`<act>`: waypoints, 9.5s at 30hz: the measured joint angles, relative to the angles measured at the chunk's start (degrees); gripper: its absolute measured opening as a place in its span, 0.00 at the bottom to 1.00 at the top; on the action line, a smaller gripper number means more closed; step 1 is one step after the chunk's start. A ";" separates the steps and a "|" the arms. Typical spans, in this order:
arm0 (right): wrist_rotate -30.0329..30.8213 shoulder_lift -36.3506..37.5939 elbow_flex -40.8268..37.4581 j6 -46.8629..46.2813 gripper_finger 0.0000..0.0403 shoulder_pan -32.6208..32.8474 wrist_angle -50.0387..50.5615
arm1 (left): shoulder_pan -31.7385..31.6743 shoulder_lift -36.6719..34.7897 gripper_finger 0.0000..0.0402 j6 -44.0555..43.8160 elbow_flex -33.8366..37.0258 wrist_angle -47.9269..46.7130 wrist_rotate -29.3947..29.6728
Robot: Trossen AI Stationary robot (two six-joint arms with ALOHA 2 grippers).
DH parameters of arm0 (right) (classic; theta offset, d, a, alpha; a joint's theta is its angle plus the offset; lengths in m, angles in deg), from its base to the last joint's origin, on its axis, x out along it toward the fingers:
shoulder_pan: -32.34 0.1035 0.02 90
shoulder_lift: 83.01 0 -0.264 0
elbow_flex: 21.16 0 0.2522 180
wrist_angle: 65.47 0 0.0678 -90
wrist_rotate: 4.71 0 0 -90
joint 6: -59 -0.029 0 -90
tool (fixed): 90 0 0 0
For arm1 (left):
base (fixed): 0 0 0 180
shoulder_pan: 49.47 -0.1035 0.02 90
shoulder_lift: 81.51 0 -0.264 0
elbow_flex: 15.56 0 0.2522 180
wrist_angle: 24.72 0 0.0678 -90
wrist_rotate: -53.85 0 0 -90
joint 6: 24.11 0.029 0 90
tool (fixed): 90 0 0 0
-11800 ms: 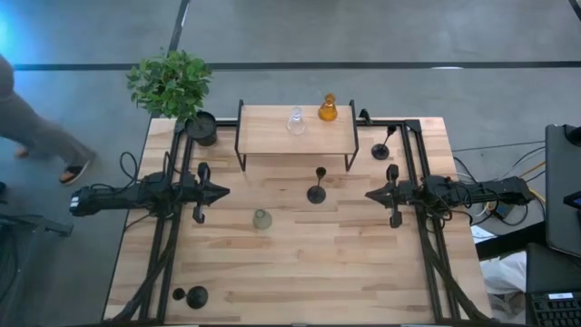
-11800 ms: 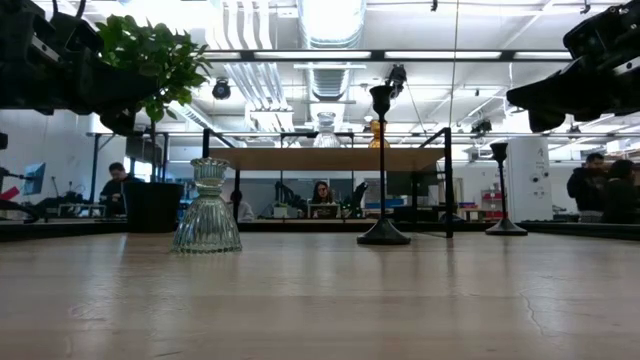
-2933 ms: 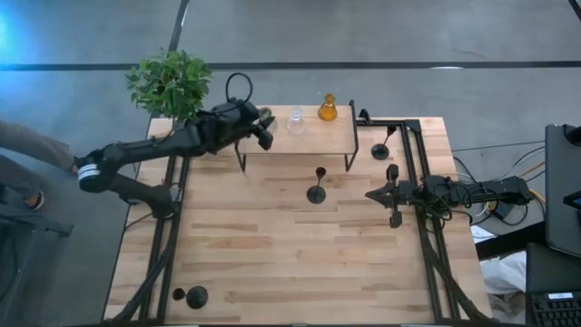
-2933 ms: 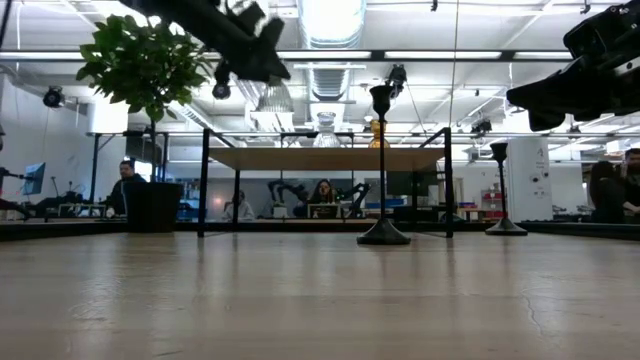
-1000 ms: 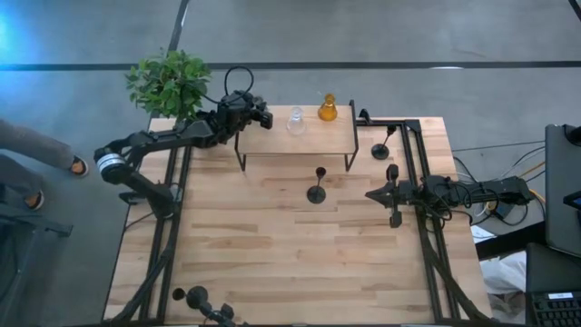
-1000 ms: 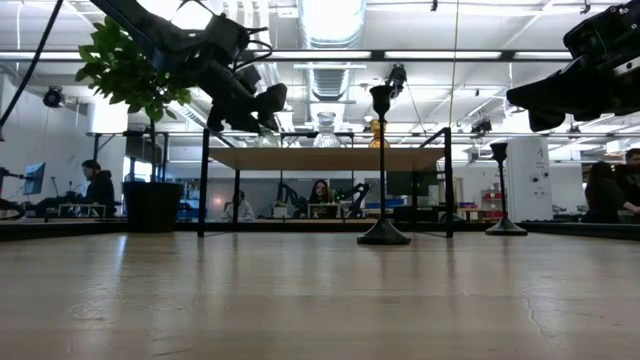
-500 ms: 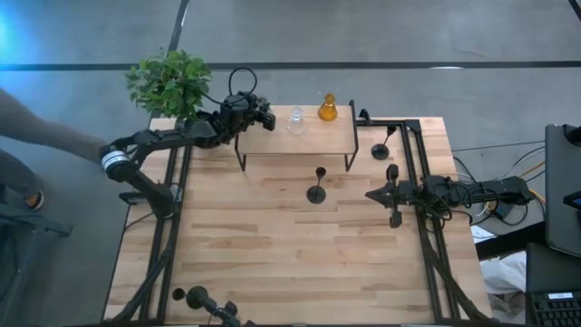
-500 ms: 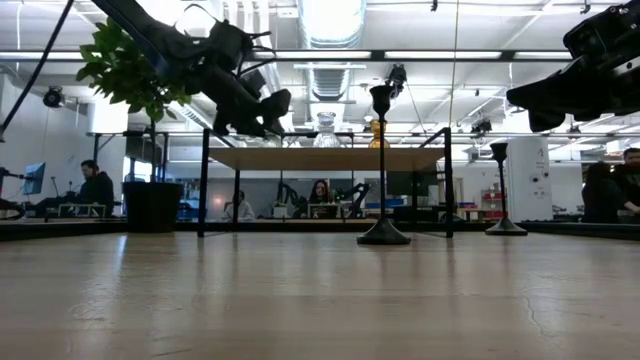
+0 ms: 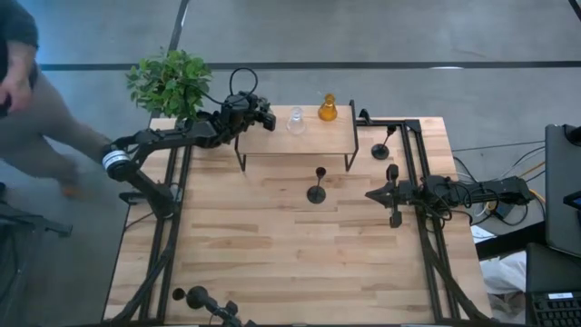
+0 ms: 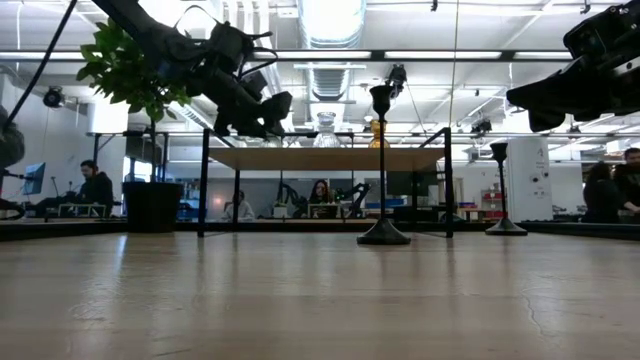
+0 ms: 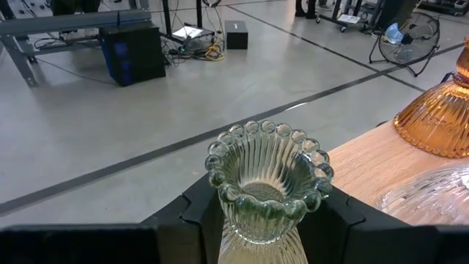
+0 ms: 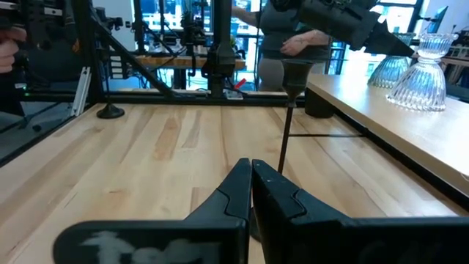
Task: Pick & Place candle stick holders
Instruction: Put the green candle holder on the shelf, then put the bottom black candle holder on the shelf aligned with the green candle holder
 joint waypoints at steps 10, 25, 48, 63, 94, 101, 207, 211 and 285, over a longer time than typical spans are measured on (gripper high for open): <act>0.00 0.02 0.00 0.01 0.02 0.00 0.00 | 0.00 0.00 0.40 0.51 0.01 -0.40 -0.02; 0.00 0.07 0.00 0.01 0.02 0.00 0.00 | 0.00 0.00 0.56 0.48 0.01 0.19 -0.03; 0.01 0.04 0.00 0.01 0.02 0.00 -0.01 | 0.11 -3.19 0.73 3.25 0.02 -3.60 -1.16; -0.01 0.07 -0.02 0.01 0.02 0.00 -0.02 | 0.57 -6.60 0.72 1.29 0.02 -12.28 -1.12; 0.00 0.07 -0.02 0.01 0.02 0.00 -0.02 | 14.35 -33.68 0.72 1.48 0.02 -38.01 -17.18; -0.01 0.04 -0.02 0.01 0.02 0.01 -0.02 | 18.83 -41.30 0.72 -0.51 0.02 -46.25 -40.18; -0.01 0.07 -0.02 0.01 0.02 0.01 0.00 | 91.84 -28.23 0.55 -9.88 39.52 3.57 -35.94; 0.00 0.07 -0.02 0.01 0.02 0.00 0.00 | 91.80 -28.22 0.55 -9.00 39.85 3.54 -35.18; 0.00 0.00 -0.02 0.02 0.02 0.02 -0.02 | 89.05 -21.85 0.09 -7.06 37.90 5.81 -22.36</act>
